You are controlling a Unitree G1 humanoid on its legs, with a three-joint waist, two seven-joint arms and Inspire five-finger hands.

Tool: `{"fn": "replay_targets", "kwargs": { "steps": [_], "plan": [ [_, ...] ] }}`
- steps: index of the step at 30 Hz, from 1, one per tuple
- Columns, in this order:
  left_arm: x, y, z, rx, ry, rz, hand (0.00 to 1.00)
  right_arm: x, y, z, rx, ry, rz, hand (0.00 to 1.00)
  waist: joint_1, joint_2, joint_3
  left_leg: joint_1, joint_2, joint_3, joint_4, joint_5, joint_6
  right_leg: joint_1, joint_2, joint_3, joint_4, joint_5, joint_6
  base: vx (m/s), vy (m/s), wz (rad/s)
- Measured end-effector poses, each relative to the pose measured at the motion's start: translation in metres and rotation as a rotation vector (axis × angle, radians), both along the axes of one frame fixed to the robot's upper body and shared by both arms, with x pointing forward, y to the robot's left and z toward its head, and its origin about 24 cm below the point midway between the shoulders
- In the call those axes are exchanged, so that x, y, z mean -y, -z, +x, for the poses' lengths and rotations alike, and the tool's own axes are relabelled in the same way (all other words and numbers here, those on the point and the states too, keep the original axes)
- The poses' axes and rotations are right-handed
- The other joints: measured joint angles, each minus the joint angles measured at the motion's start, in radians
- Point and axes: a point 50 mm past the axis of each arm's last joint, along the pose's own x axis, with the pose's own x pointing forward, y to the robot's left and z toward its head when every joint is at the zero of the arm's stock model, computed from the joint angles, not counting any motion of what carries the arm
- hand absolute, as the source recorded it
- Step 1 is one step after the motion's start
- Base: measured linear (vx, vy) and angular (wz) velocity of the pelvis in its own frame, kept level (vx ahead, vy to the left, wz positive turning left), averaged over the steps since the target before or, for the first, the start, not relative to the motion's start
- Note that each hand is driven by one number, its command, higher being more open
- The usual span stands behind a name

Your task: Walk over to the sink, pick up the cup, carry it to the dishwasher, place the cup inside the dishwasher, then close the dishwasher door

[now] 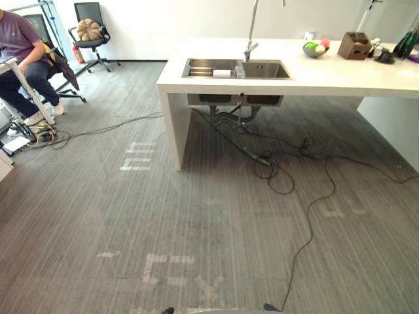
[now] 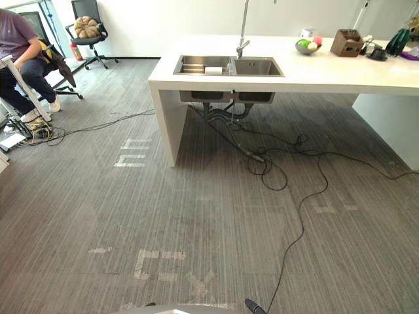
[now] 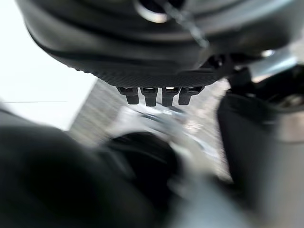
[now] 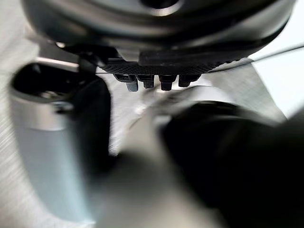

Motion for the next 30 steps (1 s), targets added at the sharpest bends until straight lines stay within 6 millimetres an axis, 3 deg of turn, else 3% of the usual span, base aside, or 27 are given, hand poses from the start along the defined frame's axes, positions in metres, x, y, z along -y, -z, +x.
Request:
{"fn": "replay_targets", "kwargs": {
  "steps": [7,15,22,27,30],
  "plan": [
    [0.002,0.0,0.026,0.141,0.215,0.049,1.0,-0.001,-0.002,0.034,0.116,-0.169,-0.092,1.0,0.0,-0.002,0.023,0.005,0.0,-0.007,-0.005,-0.003,-0.005,0.026,0.004,-0.025,-0.031,-0.001,0.002,-0.01,-0.036,0.09],
    [0.001,-0.001,0.03,0.16,0.271,0.074,1.0,-0.003,-0.001,0.035,0.067,-0.138,-0.046,1.0,-0.002,-0.004,0.025,0.004,-0.001,-0.015,-0.005,-0.003,-0.005,0.032,0.004,-0.034,-0.038,0.0,0.003,-0.02,-0.029,0.03],
    [-0.003,0.0,0.028,0.145,0.197,0.164,1.0,-0.004,-0.001,0.033,0.058,-0.081,-0.014,1.0,-0.003,-0.01,0.044,0.013,-0.001,-0.017,-0.005,-0.003,-0.005,0.043,0.004,-0.035,-0.039,0.0,0.003,-0.05,-0.025,0.01],
    [-0.004,0.002,0.02,0.133,-0.003,0.242,1.0,-0.006,-0.001,0.032,0.077,-0.015,0.016,1.0,-0.004,-0.008,0.052,0.015,-0.002,-0.021,-0.005,-0.003,-0.005,0.047,0.004,-0.039,-0.039,0.0,0.003,-0.03,-0.023,0.02],
    [-0.004,0.002,0.019,0.136,-0.037,0.247,1.0,-0.006,0.0,0.032,0.088,0.003,0.015,1.0,-0.003,-0.01,0.059,0.016,-0.002,-0.026,-0.005,-0.002,-0.005,0.05,0.003,-0.044,-0.039,0.0,0.003,-0.04,-0.026,0.05]
  ]
}}
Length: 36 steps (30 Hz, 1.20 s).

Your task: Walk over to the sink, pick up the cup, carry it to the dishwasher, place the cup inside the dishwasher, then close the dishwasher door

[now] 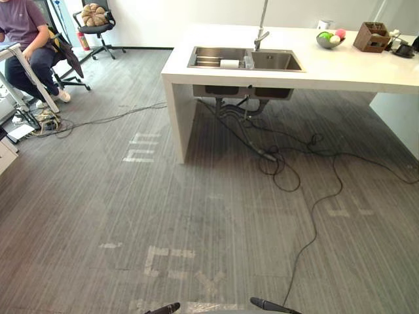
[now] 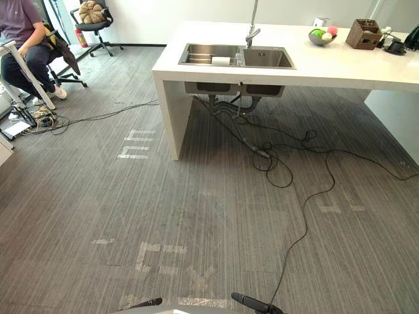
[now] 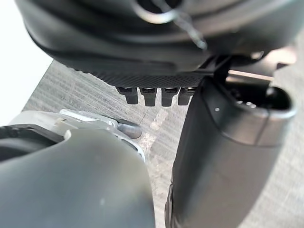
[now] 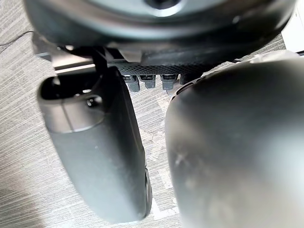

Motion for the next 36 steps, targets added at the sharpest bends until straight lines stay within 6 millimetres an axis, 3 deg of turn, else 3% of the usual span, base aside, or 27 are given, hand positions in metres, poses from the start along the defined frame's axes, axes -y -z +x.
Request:
{"fn": "replay_targets", "kwargs": {
  "steps": [11,13,15,16,17,18,19,20,21,23,27,28,29,31,32,33,34,35,36],
  "plan": [
    [0.001,0.0,-0.003,0.035,-0.082,0.02,1.0,0.0,-0.001,0.006,0.085,0.003,-0.028,1.0,0.001,-0.001,0.013,-0.002,-0.01,-0.031,-0.001,0.008,0.004,0.011,-0.007,-0.029,0.0,-0.002,0.002,-0.05,-0.02,0.08],
    [0.001,0.001,-0.003,0.033,-0.101,0.011,1.0,0.0,-0.001,0.007,0.09,0.019,-0.033,1.0,-0.002,-0.007,0.02,-0.001,-0.018,-0.042,-0.001,0.008,0.007,0.002,-0.017,-0.04,0.041,-0.028,0.009,-0.03,0.001,0.2],
    [0.001,0.001,-0.006,0.028,-0.146,-0.008,1.0,0.001,0.0,0.003,0.08,0.062,-0.046,1.0,-0.006,-0.018,0.024,0.01,-0.043,-0.071,0.0,-0.012,0.024,-0.063,-0.07,-0.063,0.243,-0.141,0.039,-0.01,0.032,0.42],
    [0.001,0.001,-0.006,0.029,-0.155,-0.013,1.0,0.001,0.0,0.003,0.08,0.073,-0.049,1.0,-0.005,-0.024,0.027,0.016,-0.055,-0.077,0.0,-0.015,0.029,-0.077,-0.09,-0.066,0.299,-0.167,0.054,0.02,0.061,0.3],
    [0.001,0.001,-0.007,0.028,-0.178,-0.025,1.0,0.003,-0.001,0.005,0.09,0.092,-0.067,1.0,0.0,-0.026,0.03,0.021,-0.065,-0.082,0.0,-0.023,0.041,-0.144,-0.124,-0.064,0.452,-0.19,0.07,0.03,0.086,0.1],
    [0.001,0.001,-0.011,0.016,-0.201,-0.036,1.0,0.004,-0.003,0.012,0.114,0.105,-0.083,1.0,0.003,-0.031,0.037,0.031,-0.076,-0.079,0.0,-0.025,0.055,-0.232,-0.166,-0.062,0.643,-0.182,0.061,0.03,0.074,-0.01],
    [-0.001,0.001,-0.012,0.012,-0.208,-0.035,1.0,0.003,-0.003,0.015,0.122,0.109,-0.083,1.0,0.0,-0.033,0.049,0.051,-0.082,-0.08,0.001,-0.023,0.073,-0.26,-0.183,-0.055,0.734,-0.168,0.051,0.06,0.086,0.0],
    [-0.004,0.001,-0.014,0.001,-0.219,-0.034,1.0,0.003,-0.003,0.015,0.123,0.121,-0.081,1.0,-0.003,-0.032,0.066,0.088,-0.081,-0.084,0.009,-0.028,0.082,-0.291,-0.188,-0.039,0.807,-0.198,0.041,0.09,0.06,0.19],
    [-0.005,0.001,-0.016,-0.01,-0.225,-0.035,1.0,0.0,-0.002,0.011,0.12,0.15,-0.055,1.0,-0.006,-0.035,0.067,0.104,-0.069,-0.101,0.016,-0.044,0.089,-0.293,-0.171,-0.044,0.764,-0.23,0.032,0.1,0.051,0.27],
    [-0.003,0.001,-0.017,-0.017,-0.264,-0.045,1.0,-0.002,-0.002,0.007,0.122,0.171,-0.028,1.0,-0.008,-0.032,0.069,0.113,-0.052,-0.119,0.024,-0.063,0.091,-0.31,-0.134,-0.06,0.611,-0.23,0.023,0.15,0.018,0.29],
    [-0.002,0.001,-0.018,-0.029,-0.282,-0.049,1.0,-0.004,-0.002,0.0,0.134,0.186,0.0,1.0,-0.016,-0.026,0.076,0.136,-0.007,-0.134,0.061,-0.133,0.07,-0.361,-0.062,-0.063,0.278,-0.06,0.008,0.26,-0.054,0.15],
    [-0.003,0.001,-0.017,-0.036,-0.257,-0.044,1.0,-0.005,-0.003,-0.001,0.145,0.183,0.01,1.0,-0.021,-0.027,0.077,0.158,0.006,-0.134,0.121,-0.209,0.055,-0.381,-0.049,-0.046,0.213,-0.016,0.014,0.31,-0.106,0.02],
    [-0.003,0.001,-0.018,-0.037,-0.256,-0.044,1.0,-0.005,-0.003,-0.001,0.147,0.183,0.012,1.0,-0.021,-0.026,0.077,0.163,0.007,-0.134,0.132,-0.223,0.052,-0.385,-0.05,-0.045,0.209,-0.016,0.014,0.43,-0.139,0.05],
    [-0.003,0.001,-0.019,-0.042,-0.258,-0.042,1.0,-0.006,-0.004,-0.001,0.157,0.183,0.018,1.0,-0.02,-0.026,0.077,0.207,0.017,-0.138,0.19,-0.32,0.029,-0.388,-0.05,-0.043,0.217,-0.019,0.008,0.51,-0.17,0.11],
    [-0.002,0.001,-0.019,-0.042,-0.251,-0.042,1.0,-0.004,-0.005,0.001,0.165,0.187,0.024,1.0,-0.021,-0.019,0.075,0.23,0.033,-0.145,0.203,-0.369,0.014,-0.387,-0.04,-0.032,0.243,0.006,-0.035,0.59,-0.222,0.19],
    [0.003,0.002,-0.018,-0.043,-0.249,-0.051,1.0,-0.001,-0.006,0.0,0.163,0.193,0.023,1.0,-0.024,0.004,0.071,0.24,0.058,-0.147,0.201,-0.385,0.006,-0.396,-0.022,-0.034,0.273,0.042,-0.055,0.52,-0.209,0.39],
    [0.01,0.003,-0.017,-0.043,-0.242,-0.068,1.0,0.005,-0.007,-0.003,0.161,0.203,0.015,1.0,-0.03,0.034,0.053,0.246,0.096,-0.155,0.199,-0.388,-0.009,-0.409,0.005,-0.052,0.316,0.046,-0.053,0.57,-0.229,0.48],
    [0.015,0.004,-0.011,-0.023,-0.254,-0.088,1.0,0.008,-0.007,-0.002,0.161,0.217,0.011,1.0,-0.023,0.048,0.055,0.246,0.119,-0.153,0.234,-0.356,-0.013,-0.414,0.017,-0.055,0.369,0.04,-0.09,0.72,-0.318,0.49],
    [0.019,0.004,-0.005,-0.005,-0.234,-0.086,1.0,0.013,-0.007,0.0,0.144,0.211,0.006,1.0,-0.019,0.061,0.047,0.229,0.139,-0.157,0.305,-0.307,-0.019,-0.391,0.033,-0.066,0.387,-0.002,-0.116,0.87,-0.383,0.27]
  ]
}}
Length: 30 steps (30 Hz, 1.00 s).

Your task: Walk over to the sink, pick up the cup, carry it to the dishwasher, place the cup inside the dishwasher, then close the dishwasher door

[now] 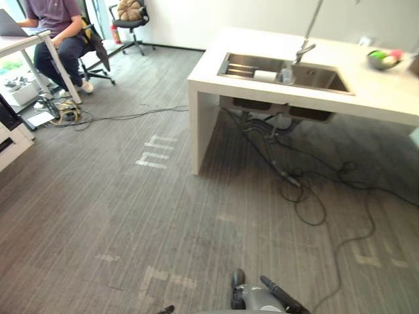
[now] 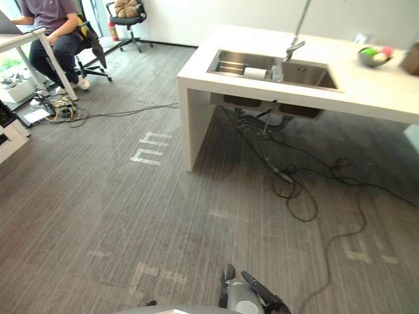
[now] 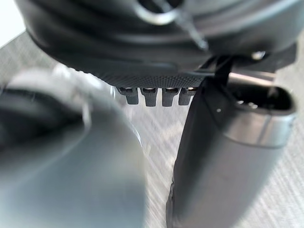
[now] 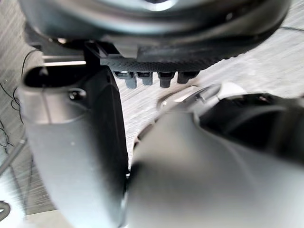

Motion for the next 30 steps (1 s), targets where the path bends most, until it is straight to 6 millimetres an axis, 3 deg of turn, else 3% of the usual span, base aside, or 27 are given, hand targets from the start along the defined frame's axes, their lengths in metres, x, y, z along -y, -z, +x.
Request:
{"fn": "replay_targets", "kwargs": {
  "steps": [1,2,3,4,5,6,7,8,9,10,11,12,13,14,15,16,17,19,20,21,22,24,25,26,27,29,30],
  "plan": [
    [0.001,0.0,0.001,0.003,0.013,0.003,1.0,0.001,0.0,0.0,-0.008,-0.002,0.001,1.0,0.0,0.005,-0.01,-0.019,0.007,-0.007,0.046,0.027,-0.004,0.013,0.008,-0.005,-0.004,-0.012,0.0,0.86,-0.371,0.05],
    [0.003,0.0,0.005,0.016,0.058,0.017,1.0,0.003,0.0,0.0,-0.017,-0.008,-0.001,1.0,-0.001,0.017,-0.031,-0.082,0.02,-0.027,0.19,0.11,-0.025,0.048,0.03,-0.005,-0.024,-0.044,-0.011,0.74,-0.281,-0.06],
    [0.003,0.0,0.009,0.027,0.078,0.023,1.0,0.004,0.0,0.003,-0.011,-0.013,-0.005,1.0,-0.002,0.02,-0.031,-0.113,0.023,-0.034,0.262,0.153,-0.04,0.066,0.038,-0.002,-0.036,-0.055,-0.014,0.72,-0.235,-0.18],
    [0.003,-0.001,0.016,0.058,0.103,0.038,1.0,0.004,-0.001,0.007,-0.01,-0.033,-0.015,1.0,-0.003,0.024,-0.028,-0.175,0.031,-0.032,0.401,0.252,-0.086,0.108,0.055,0.01,-0.073,-0.065,-0.021,0.67,-0.187,-0.32],
    [0.0,-0.004,0.028,0.118,0.153,0.082,1.0,0.003,-0.002,0.014,-0.002,-0.062,-0.024,1.0,0.005,0.022,-0.021,-0.264,0.062,-0.017,0.599,0.265,-0.104,0.175,0.081,0.03,-0.137,-0.071,-0.029,0.73,-0.21,-0.37],
    [-0.001,-0.01,0.045,0.212,0.206,0.129,1.0,-0.001,-0.002,0.02,0.004,-0.086,-0.027,1.0,0.007,0.023,-0.008,-0.351,0.085,0.005,0.772,0.184,-0.091,0.265,0.104,0.047,-0.196,-0.081,-0.044,0.56,-0.16,-0.33],
    [0.0,-0.014,0.056,0.275,0.237,0.152,1.0,-0.004,-0.001,0.023,0.007,-0.093,-0.026,1.0,0.014,0.013,0.003,-0.392,0.087,0.008,0.829,0.146,-0.083,0.306,0.107,0.057,-0.219,-0.09,-0.047,0.51,-0.137,-0.34],
    [0.003,-0.028,0.083,0.433,0.312,0.191,1.0,-0.008,-0.002,0.03,0.014,-0.111,-0.035,1.0,0.031,-0.002,0.019,-0.485,0.084,0.019,0.884,0.083,-0.065,0.37,0.108,0.081,-0.247,-0.103,-0.045,0.45,-0.064,-0.49],
    [0.009,-0.049,0.113,0.612,0.401,0.227,1.0,-0.011,-0.003,0.039,0.033,-0.145,-0.049,1.0,0.052,-0.011,0.028,-0.588,0.084,0.052,0.859,0.038,-0.034,0.402,0.102,0.104,-0.253,-0.114,-0.033,0.44,-0.023,-0.59],
    [0.013,-0.063,0.129,0.712,0.441,0.249,1.0,-0.012,-0.005,0.045,0.047,-0.158,-0.057,1.0,0.059,-0.015,0.031,-0.635,0.083,0.075,0.815,0.022,-0.021,0.411,0.096,0.117,-0.253,-0.122,-0.025,0.44,0.071,-0.71],
    [0.019,-0.096,0.158,0.915,0.501,0.305,1.0,-0.013,-0.008,0.058,0.082,-0.18,-0.072,1.0,0.063,-0.027,0.043,-0.7,0.062,0.135,0.661,0.014,-0.008,0.429,0.066,0.147,-0.25,-0.143,-0.003,0.45,0.148,-0.71],
    [0.028,-0.136,0.181,1.127,0.538,0.362,1.0,-0.01,-0.011,0.067,0.11,-0.206,-0.09,1.0,0.062,-0.032,0.05,-0.726,0.024,0.194,0.424,0.056,-0.005,0.448,0.028,0.17,-0.241,-0.178,0.026,0.46,0.182,-0.63],
    [0.033,-0.158,0.191,1.241,0.542,0.387,1.0,-0.006,-0.013,0.069,0.118,-0.212,-0.101,1.0,0.061,-0.023,0.05,-0.722,0.004,0.218,0.277,0.114,-0.01,0.46,0.018,0.183,-0.234,-0.204,0.041,0.5,0.245,-0.63],
    [0.041,-0.209,0.2,1.484,0.515,0.45,1.0,0.002,-0.015,0.068,0.118,-0.215,-0.118,1.0,0.07,0.0,0.054,-0.673,-0.021,0.231,0.079,0.333,-0.008,0.497,0.01,0.222,-0.225,-0.259,0.052,0.54,0.3,-0.62],
    [0.04,-0.257,0.202,1.712,0.458,0.544,1.0,0.0,-0.013,0.064,0.1,-0.222,-0.105,1.0,0.067,-0.014,0.043,-0.658,-0.051,0.244,0.115,0.321,0.041,0.529,-0.014,0.295,-0.226,-0.279,0.066,0.56,0.293,-0.43],
    [0.041,-0.282,0.202,1.837,0.419,0.597,1.0,0.001,-0.012,0.061,0.097,-0.225,-0.099,1.0,0.057,-0.018,0.036,-0.675,-0.064,0.236,0.157,0.286,0.039,0.535,-0.009,0.322,-0.23,-0.269,0.066,0.69,0.288,0.0],
    [0.04,-0.328,0.198,2.073,0.319,0.699,1.0,0.004,-0.011,0.055,0.08,-0.225,-0.096,1.0,0.052,-0.008,0.029,-0.702,-0.07,0.229,0.234,0.234,0.086,0.541,-0.019,0.322,-0.23,-0.258,0.071,0.47,0.158,0.22],
    [0.034,-0.377,0.178,2.344,0.156,0.873,1.0,0.0,-0.006,0.043,0.043,-0.226,-0.078,1.0,0.052,-0.011,0.015,-0.685,-0.083,0.235,0.267,0.183,0.112,0.537,-0.033,0.363,-0.176,-0.243,0.071,0.62,0.207,0.06],
    [0.03,-0.397,0.164,2.463,0.077,1.0,1.0,-0.006,-0.002,0.033,0.019,-0.228,-0.062,1.0,0.052,-0.017,0.006,-0.638,-0.092,0.244,0.235,0.167,0.11,0.511,-0.034,0.394,-0.079,-0.224,0.092,0.56,0.178,-0.05],
    [0.028,-0.404,0.159,2.507,0.056,1.046,1.0,-0.009,-0.001,0.028,0.004,-0.231,-0.053,1.0,0.052,-0.02,0.004,-0.603,-0.096,0.248,0.207,0.163,0.107,0.495,-0.031,0.402,-0.014,-0.207,0.106,0.61,0.118,-0.24],
    [0.026,-0.414,0.151,2.587,0.043,1.123,1.0,-0.013,0.001,0.024,-0.002,-0.224,-0.045,1.0,0.051,-0.04,-0.021,-0.49,-0.103,0.27,0.111,0.162,0.106,0.43,-0.028,0.391,0.194,-0.127,0.224,0.48,0.06,-0.31],
    [0.027,-0.417,0.151,2.599,0.087,1.125,1.0,-0.018,0.002,0.021,-0.007,-0.217,-0.035,1.0,0.051,-0.062,-0.039,-0.406,-0.105,0.287,0.049,0.162,0.106,0.37,-0.04,0.372,0.368,-0.063,0.331,0.47,0.004,-0.4],
    [0.031,-0.417,0.155,2.601,0.141,1.048,1.0,-0.022,0.001,0.024,0.039,-0.197,-0.033,1.0,0.042,-0.085,-0.052,-0.298,-0.109,0.305,-0.017,0.156,0.096,0.242,-0.079,0.305,0.691,-0.061,0.32,0.35,-0.073,-0.42],
    [0.034,-0.416,0.158,2.598,0.161,1.004,1.0,-0.021,-0.001,0.027,0.059,-0.189,-0.034,1.0,0.036,-0.089,-0.053,-0.262,-0.106,0.308,-0.037,0.149,0.084,0.198,-0.103,0.268,0.776,-0.077,0.291,0.38,-0.108,-0.36],
    [0.037,-0.413,0.162,2.582,0.191,0.969,1.0,-0.019,-0.002,0.029,0.077,-0.192,-0.041,1.0,0.022,-0.092,-0.055,-0.22,-0.099,0.312,-0.062,0.141,0.063,0.147,-0.142,0.214,0.852,-0.104,0.242,0.22,-0.081,-0.1],
    [0.046,-0.405,0.175,2.523,0.284,0.943,1.0,-0.014,-0.004,0.033,0.097,-0.172,-0.062,1.0,0.005,-0.091,-0.054,-0.154,-0.071,0.322,-0.094,0.14,0.047,0.061,-0.199,0.127,0.815,-0.177,0.159,0.28,-0.134,-0.07],
    [0.051,-0.402,0.185,2.474,0.358,0.924,1.0,-0.012,-0.004,0.032,0.092,-0.15,-0.068,1.0,-0.004,-0.09,-0.054,-0.137,-0.043,0.323,-0.094,0.137,0.037,0.024,-0.205,0.08,0.667,-0.211,0.127,0.29,-0.196,0.01]
  ]
}}
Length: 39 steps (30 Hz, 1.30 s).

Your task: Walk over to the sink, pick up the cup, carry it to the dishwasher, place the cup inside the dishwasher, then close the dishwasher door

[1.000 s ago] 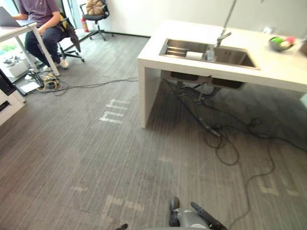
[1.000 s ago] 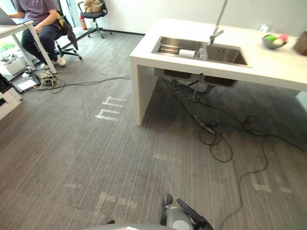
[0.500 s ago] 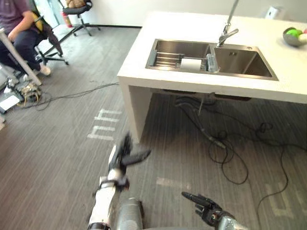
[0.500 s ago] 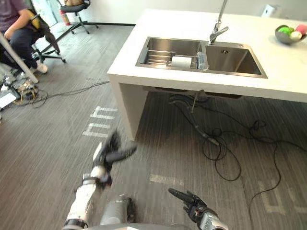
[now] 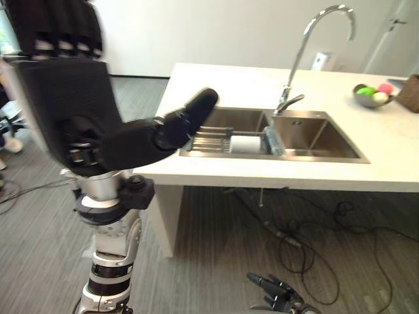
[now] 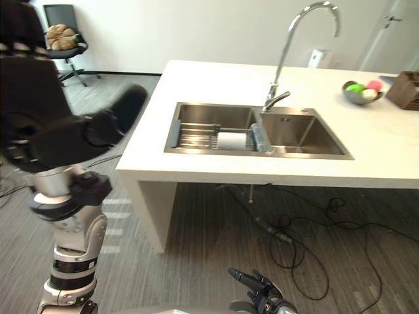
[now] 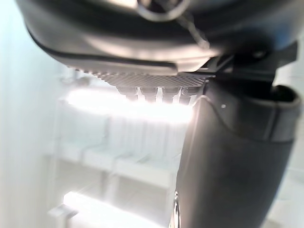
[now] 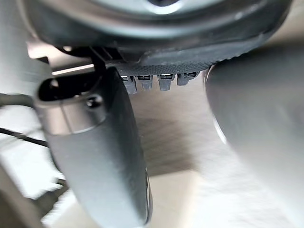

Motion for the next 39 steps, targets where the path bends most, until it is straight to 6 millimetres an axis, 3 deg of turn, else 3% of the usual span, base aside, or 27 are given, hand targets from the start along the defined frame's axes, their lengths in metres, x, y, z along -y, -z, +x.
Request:
{"fn": "replay_targets", "kwargs": {
  "steps": [1,2,3,5,6,9,11,13,15,16,17,19,20,21,22,28,34,37,39],
  "plan": [
    [0.002,0.001,0.005,-0.028,0.001,0.015,1.0,0.0,0.0,-0.001,-0.004,0.011,0.002,1.0,-0.004,0.001,0.0,0.004,0.015,-0.001,0.005,-0.004,-0.013,-0.006,0.003,-0.021,-0.116,-0.004,-0.006,0.3,-0.285,0.1],
    [0.004,0.001,0.014,-0.08,-0.006,0.05,1.0,-0.003,0.002,-0.006,-0.02,0.012,0.01,1.0,-0.007,-0.003,-0.001,0.007,0.03,-0.001,0.02,-0.026,-0.054,0.0,0.021,-0.053,-0.406,0.058,-0.036,0.33,-0.34,0.0],
    [0.002,0.004,0.021,-0.134,-0.023,0.08,1.0,-0.004,0.004,-0.013,-0.045,0.004,0.009,1.0,-0.013,-0.001,-0.004,0.018,0.046,-0.009,0.04,-0.063,-0.117,0.017,0.046,-0.041,-0.605,0.193,-0.026,0.35,-0.351,-0.12],
    [0.007,0.019,0.03,-0.257,-0.042,0.114,1.0,0.011,0.003,-0.02,-0.082,0.013,-0.013,1.0,-0.013,0.08,-0.005,0.015,0.11,0.006,0.045,-0.061,-0.12,0.059,0.132,-0.042,-0.708,0.229,-0.039,0.32,-0.236,-0.4],
    [0.012,0.027,0.037,-0.327,-0.056,0.164,1.0,0.016,0.002,-0.02,-0.095,-0.018,-0.025,1.0,-0.018,0.103,-0.006,0.027,0.129,0.019,0.029,-0.054,-0.123,0.061,0.159,-0.037,-0.719,0.226,-0.046,0.25,-0.154,-0.44],
    [0.032,0.054,0.048,-0.469,-0.076,0.296,1.0,0.014,0.002,-0.019,-0.098,-0.1,-0.025,1.0,-0.033,0.099,-0.001,0.04,0.143,0.037,0.015,-0.004,-0.144,0.063,0.179,-0.039,-0.717,0.205,-0.062,0.13,-0.14,-0.16],
    [0.038,0.07,0.045,-0.525,-0.109,0.357,1.0,0.012,0.002,-0.02,-0.1,-0.113,-0.005,1.0,-0.029,0.092,-0.003,0.032,0.151,0.054,0.027,0.015,-0.138,0.062,0.188,-0.039,-0.729,0.193,-0.064,0.05,-0.135,-0.04],
    [0.035,0.084,0.041,-0.565,-0.153,0.394,1.0,0.01,0.002,-0.02,-0.104,-0.124,0.009,1.0,-0.027,0.081,-0.007,-0.023,0.164,0.053,0.131,0.032,-0.111,0.082,0.186,-0.048,-0.765,0.183,-0.068,0.05,-0.138,0.13],
    [0.035,0.09,0.039,-0.585,-0.175,0.4,1.0,0.01,0.003,-0.027,-0.127,-0.102,0.029,1.0,-0.02,0.08,-0.007,-0.117,0.207,0.026,0.333,0.059,-0.069,0.133,0.184,-0.066,-0.823,0.192,-0.073,0.09,-0.137,0.3],
    [0.036,0.091,0.039,-0.591,-0.183,0.413,1.0,0.011,0.004,-0.033,-0.155,-0.063,0.046,1.0,-0.005,0.082,-0.007,-0.171,0.25,0.025,0.467,0.092,-0.02,0.179,0.197,-0.074,-0.858,0.194,-0.08,0.1,-0.094,0.23],
    [0.036,0.092,0.039,-0.587,-0.192,0.428,1.0,0.012,0.006,-0.038,-0.178,-0.035,0.05,1.0,0.007,0.077,-0.005,-0.212,0.267,0.013,0.549,0.054,-0.03,0.215,0.206,-0.079,-0.885,0.193,-0.091,0.11,-0.082,0.16],
    [0.035,0.092,0.039,-0.577,-0.213,0.456,1.0,0.012,0.006,-0.039,-0.19,-0.027,0.048,1.0,0.015,0.08,-0.007,-0.242,0.235,0.008,0.527,-0.02,-0.048,0.238,0.205,-0.078,-0.912,0.196,-0.099,0.11,-0.022,-0.02],
    [0.033,0.092,0.039,-0.565,-0.236,0.488,1.0,0.013,0.007,-0.036,-0.196,-0.028,0.047,1.0,0.018,0.081,-0.009,-0.248,0.175,0.003,0.423,-0.055,-0.059,0.248,0.2,-0.066,-0.929,0.203,-0.104,0.13,0.048,-0.29],
    [0.031,0.091,0.038,-0.55,-0.259,0.513,1.0,0.014,0.007,-0.037,-0.209,-0.025,0.045,1.0,0.021,0.083,-0.01,-0.24,0.101,-0.021,0.238,-0.051,-0.063,0.25,0.195,-0.049,-0.944,0.215,-0.1,0.13,0.087,-0.55],
    [0.029,0.09,0.038,-0.535,-0.276,0.53,1.0,0.017,0.007,-0.037,-0.211,-0.008,0.041,1.0,0.027,0.103,-0.022,-0.225,0.036,-0.079,0.044,0.071,-0.063,0.241,0.203,-0.023,-0.947,0.234,-0.071,0.13,0.098,-0.6],
    [0.027,0.08,0.045,-0.495,-0.332,0.595,1.0,0.01,0.008,-0.041,-0.212,0.033,0.05,1.0,0.011,0.081,-0.033,-0.165,-0.012,-0.025,-0.063,0.099,-0.051,0.23,0.173,0.024,-0.957,0.236,-0.048,0.12,0.093,-0.23],
    [0.051,0.044,0.068,-0.369,-0.279,0.839,1.0,0.009,0.008,-0.047,-0.238,0.043,0.052,1.0,-0.016,0.081,-0.047,-0.119,-0.028,-0.023,-0.141,0.13,-0.049,0.254,0.171,0.023,-0.988,0.242,-0.039,0.0,0.01,0.01],
    [0.045,0.044,0.09,-0.447,-0.29,0.911,1.0,0.008,0.008,-0.048,-0.254,0.032,0.061,1.0,-0.038,0.081,-0.059,-0.103,-0.024,-0.01,-0.158,0.136,-0.051,0.255,0.182,0.038,-0.999,0.246,-0.043,-0.05,-0.029,-0.16],
    [0.028,0.056,0.106,-0.572,-0.311,0.977,1.0,0.008,0.009,-0.049,-0.268,0.031,0.068,1.0,-0.057,0.082,-0.06,-0.083,-0.023,0.009,-0.181,0.142,-0.059,0.28,0.193,0.049,-1.052,0.279,-0.043,-0.04,-0.036,-0.25]
  ]
}}
